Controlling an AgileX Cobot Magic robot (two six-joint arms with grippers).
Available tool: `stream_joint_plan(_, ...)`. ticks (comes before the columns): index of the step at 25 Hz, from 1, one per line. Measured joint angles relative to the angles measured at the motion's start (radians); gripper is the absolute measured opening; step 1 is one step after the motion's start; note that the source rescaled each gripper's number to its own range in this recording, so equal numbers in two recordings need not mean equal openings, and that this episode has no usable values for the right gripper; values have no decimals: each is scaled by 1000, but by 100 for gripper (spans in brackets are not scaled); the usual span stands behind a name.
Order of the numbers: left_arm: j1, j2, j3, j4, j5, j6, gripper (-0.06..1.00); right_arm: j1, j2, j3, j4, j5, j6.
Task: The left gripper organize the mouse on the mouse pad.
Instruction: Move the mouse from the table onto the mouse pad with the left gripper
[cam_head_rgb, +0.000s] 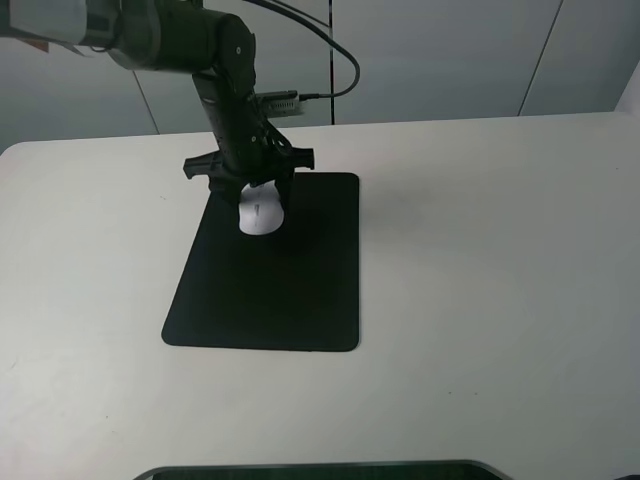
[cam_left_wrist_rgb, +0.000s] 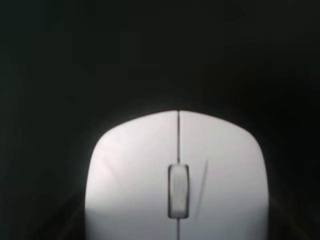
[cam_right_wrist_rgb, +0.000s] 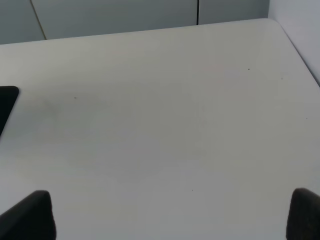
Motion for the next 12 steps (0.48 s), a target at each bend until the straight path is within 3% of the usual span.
stream_joint_plan(12,0,50,-9,0,-31,-46,0,0,0,0,0,0,0)
